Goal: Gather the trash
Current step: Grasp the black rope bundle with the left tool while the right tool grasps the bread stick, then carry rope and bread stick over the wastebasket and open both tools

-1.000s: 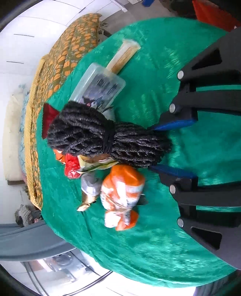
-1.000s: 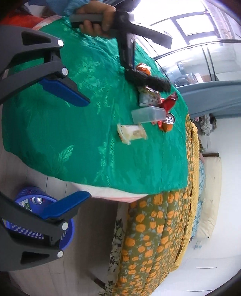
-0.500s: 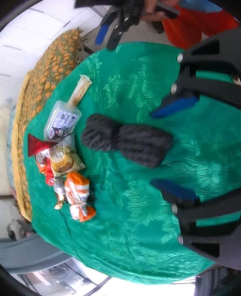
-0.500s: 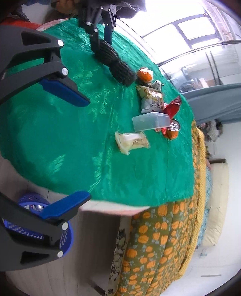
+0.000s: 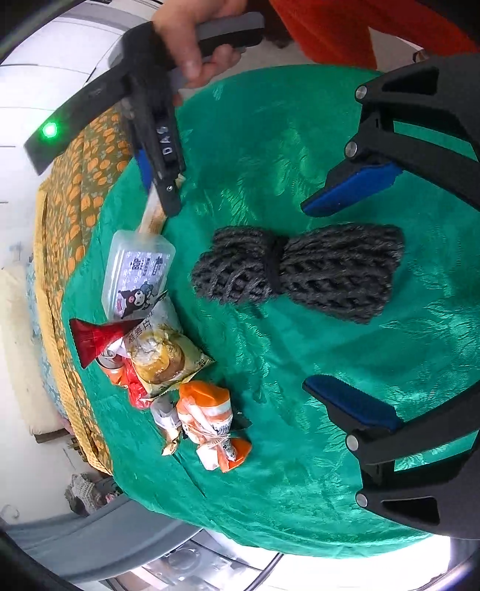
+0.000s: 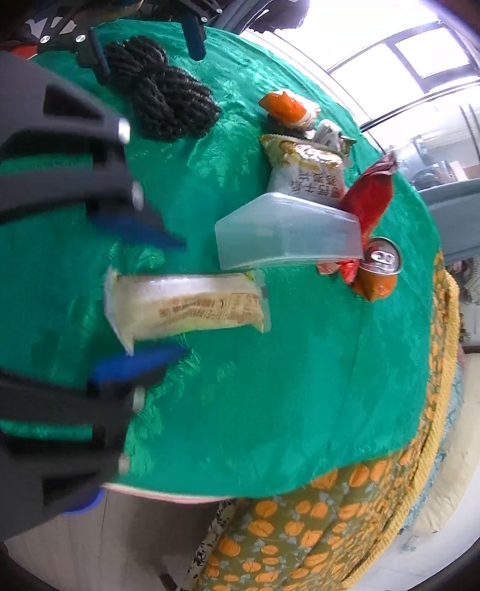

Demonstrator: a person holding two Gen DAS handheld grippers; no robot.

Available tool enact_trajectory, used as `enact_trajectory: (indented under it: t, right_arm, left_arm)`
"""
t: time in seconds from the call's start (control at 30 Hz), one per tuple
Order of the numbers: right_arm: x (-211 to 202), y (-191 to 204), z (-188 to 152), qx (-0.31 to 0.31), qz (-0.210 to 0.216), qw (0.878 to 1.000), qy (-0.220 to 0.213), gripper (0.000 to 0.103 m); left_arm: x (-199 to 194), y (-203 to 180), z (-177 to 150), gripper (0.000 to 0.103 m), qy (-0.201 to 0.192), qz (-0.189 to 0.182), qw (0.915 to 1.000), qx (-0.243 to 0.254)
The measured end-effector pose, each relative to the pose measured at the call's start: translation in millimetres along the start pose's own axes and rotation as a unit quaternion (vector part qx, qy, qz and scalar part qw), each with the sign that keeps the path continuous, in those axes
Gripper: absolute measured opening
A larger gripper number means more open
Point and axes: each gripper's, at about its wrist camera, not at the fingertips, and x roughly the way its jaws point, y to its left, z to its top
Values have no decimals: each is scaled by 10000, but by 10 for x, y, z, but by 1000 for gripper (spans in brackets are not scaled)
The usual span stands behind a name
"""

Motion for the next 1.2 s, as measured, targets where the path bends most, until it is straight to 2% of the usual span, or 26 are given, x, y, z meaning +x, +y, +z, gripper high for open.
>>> enact_trajectory:
  t: [0.1,0.17,0.23,0.33,0.47,0.5,0.53,0.57,0.6,0.67,0.93,0.97,1.0,1.03,1.1,1.13,1.2]
  right_arm:
    - [-108,15,-101,21,139,9999,-51,29]
    - [-247,39,-254,42,257,9996,-91,29]
    - [-369,54,-396,125,447,9989,-90,29]
    - [-563,143,-666,139,638,9978,-69,29]
    - [-682,235,-954,116,647,9978,53,29]
    - [-677,237,-964,102,611,9981,71,31]
    - [-657,244,-975,60,540,9985,96,31]
    - [-641,246,-987,34,473,9988,102,39]
    - [-626,235,-994,33,380,9992,100,51]
    - [-628,197,-987,124,406,9991,41,57]
    - [-665,315,-900,-57,311,9994,-129,57]
    - [-638,344,-881,-83,290,9994,-141,56]
    - [-623,355,-885,-81,291,9994,-142,46]
    - [-595,361,-877,-77,290,9995,-121,41]
    - [-560,352,-878,-74,219,9997,-86,22]
    - [-566,344,-880,-63,212,9997,-104,20]
    - [-621,315,-884,31,297,9994,-181,17]
  left_arm:
    - [5,13,15,72,-11,-49,9999,-94]
    - [5,4,-9,53,12,-90,9999,-144]
    - [23,-21,-34,43,70,-128,9996,-240]
    - [-39,-31,-80,42,88,-24,9983,-568]
    - [-155,-72,-193,46,119,-189,9957,-894]
    - [-170,-105,-222,48,130,-215,9960,-857]
    - [-170,-127,-229,55,137,-234,9964,-803]
    - [-167,-159,-232,60,128,-210,9973,-697]
    - [-163,-179,-231,62,122,-154,9978,-633]
    - [-152,-204,-226,66,140,-115,9986,-501]
    - [-95,-200,-132,69,155,-8,9993,-345]
    - [-94,-204,-121,68,148,16,9993,-330]
    - [-93,-219,-109,66,142,28,9994,-303]
    - [-90,-226,-103,59,141,27,9995,-296]
    - [-74,-242,-99,46,175,-76,9993,-307]
    - [-72,-245,-106,37,178,-133,9992,-326]
    - [-79,-265,-121,35,131,-124,9991,-382]
